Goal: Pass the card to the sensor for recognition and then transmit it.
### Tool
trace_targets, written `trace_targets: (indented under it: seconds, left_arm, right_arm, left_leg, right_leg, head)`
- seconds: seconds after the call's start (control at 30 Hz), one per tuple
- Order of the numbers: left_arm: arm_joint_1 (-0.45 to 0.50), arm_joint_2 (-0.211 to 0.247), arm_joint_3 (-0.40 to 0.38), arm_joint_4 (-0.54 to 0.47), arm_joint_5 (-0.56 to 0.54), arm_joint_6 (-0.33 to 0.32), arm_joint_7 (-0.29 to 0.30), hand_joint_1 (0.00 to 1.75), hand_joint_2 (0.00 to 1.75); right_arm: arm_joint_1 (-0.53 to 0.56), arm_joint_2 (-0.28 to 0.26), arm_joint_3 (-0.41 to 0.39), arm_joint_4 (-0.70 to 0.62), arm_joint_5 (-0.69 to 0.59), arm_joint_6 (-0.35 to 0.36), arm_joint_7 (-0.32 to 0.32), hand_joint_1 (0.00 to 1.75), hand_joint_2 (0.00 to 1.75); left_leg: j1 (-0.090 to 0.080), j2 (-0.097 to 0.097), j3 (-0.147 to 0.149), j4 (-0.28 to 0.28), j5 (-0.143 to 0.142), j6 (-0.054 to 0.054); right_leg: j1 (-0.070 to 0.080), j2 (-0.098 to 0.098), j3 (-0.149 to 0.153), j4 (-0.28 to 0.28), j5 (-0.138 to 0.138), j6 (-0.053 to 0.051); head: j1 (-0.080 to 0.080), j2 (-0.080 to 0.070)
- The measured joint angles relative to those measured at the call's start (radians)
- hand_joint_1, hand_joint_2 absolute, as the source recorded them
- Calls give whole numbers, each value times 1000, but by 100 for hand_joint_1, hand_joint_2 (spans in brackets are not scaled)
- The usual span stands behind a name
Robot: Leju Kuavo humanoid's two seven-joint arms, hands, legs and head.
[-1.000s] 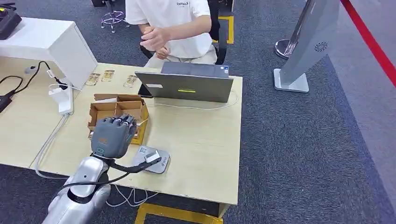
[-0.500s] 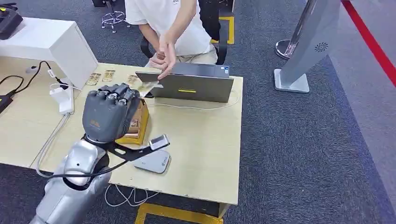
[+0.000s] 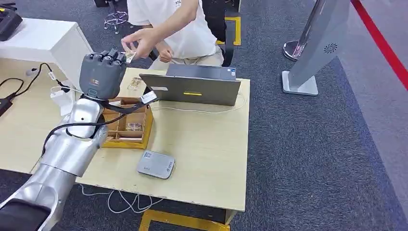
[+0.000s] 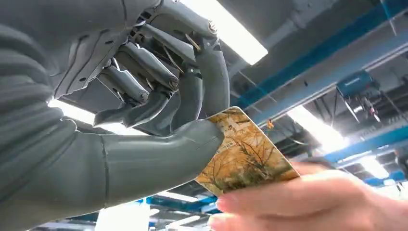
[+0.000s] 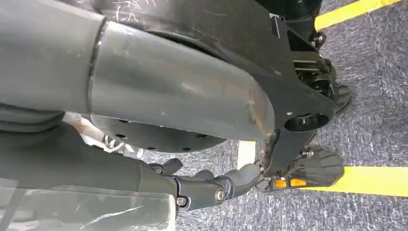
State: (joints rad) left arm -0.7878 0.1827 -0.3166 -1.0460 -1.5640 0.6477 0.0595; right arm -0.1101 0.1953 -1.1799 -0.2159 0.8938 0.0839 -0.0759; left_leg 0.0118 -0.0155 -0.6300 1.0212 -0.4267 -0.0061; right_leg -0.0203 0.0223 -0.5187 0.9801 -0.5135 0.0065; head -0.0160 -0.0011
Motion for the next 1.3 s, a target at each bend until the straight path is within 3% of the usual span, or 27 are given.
trace_targets:
  seconds: [0.07,0.1,0.67,0.87,1.03,1.1,1.17,1.3]
  left_arm:
    - [-3,-2,0,11,1,0,0,175,175]
    - [-3,-3,0,15,1,0,0,0,175]
    - [66,-15,11,-17,94,-31,-36,0,175]
    - [146,92,79,-97,167,-16,-89,0,175]
    - [166,109,98,-119,157,-18,-100,0,175]
    - [179,131,105,-124,157,-16,-69,0,175]
    - [219,187,149,-134,275,-8,-76,0,175]
    - [360,364,382,-126,563,32,-221,0,175]
  right_arm:
    - [0,0,1,0,-1,0,3,0,0]
    - [0,0,2,1,-1,0,5,0,0]
    - [7,0,2,1,-25,0,0,0,0]
    - [18,-1,0,1,-31,0,-5,0,0]
    - [15,-1,-1,1,-32,0,-5,0,0]
    - [15,-1,-2,1,-37,0,-5,0,0]
    - [16,-1,-6,1,-46,0,-5,0,0]
    - [29,-3,-16,1,-42,0,-4,0,0]
  left_leg:
    - [0,0,0,0,0,0]
    - [0,0,0,0,0,0]
    - [0,0,-1,0,0,0]
    - [1,2,1,-1,-1,-1]
    - [1,-1,1,-1,-1,-1]
    - [0,1,0,-1,-1,-1]
    - [0,6,2,-2,-2,-2]
    - [1,17,5,-3,-6,-6]
  right_leg:
    - [0,0,0,0,0,0]
    - [0,0,0,0,0,0]
    - [0,0,1,0,0,0]
    - [1,1,-1,0,-1,-1]
    - [1,-1,1,0,-1,-1]
    - [1,1,3,1,-1,-1]
    - [1,8,2,2,-1,-1]
    - [2,18,0,2,-2,-3]
  head:
    - [0,0]
    - [0,0]
    - [1,0]
    - [-2,0]
    - [-1,0]
    - [2,0]
    - [4,0]
    - [1,0]
